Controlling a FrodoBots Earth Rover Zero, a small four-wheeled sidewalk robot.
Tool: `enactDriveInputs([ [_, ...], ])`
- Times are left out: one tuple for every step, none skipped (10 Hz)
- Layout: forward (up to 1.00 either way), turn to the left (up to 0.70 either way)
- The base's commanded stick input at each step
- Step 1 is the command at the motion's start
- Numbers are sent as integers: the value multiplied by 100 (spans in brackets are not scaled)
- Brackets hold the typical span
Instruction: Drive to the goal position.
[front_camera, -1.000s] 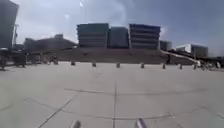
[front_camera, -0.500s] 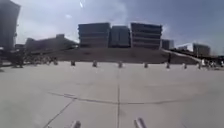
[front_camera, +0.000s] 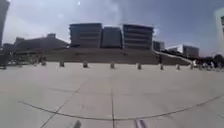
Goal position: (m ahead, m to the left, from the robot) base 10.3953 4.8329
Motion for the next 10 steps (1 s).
enactDriveInputs([
  [85,0],
  [85,0],
  [85,0],
  [85,0],
  [85,0],
  [85,0],
  [85,0],
  [85,0],
  [85,0],
  [85,0],
])
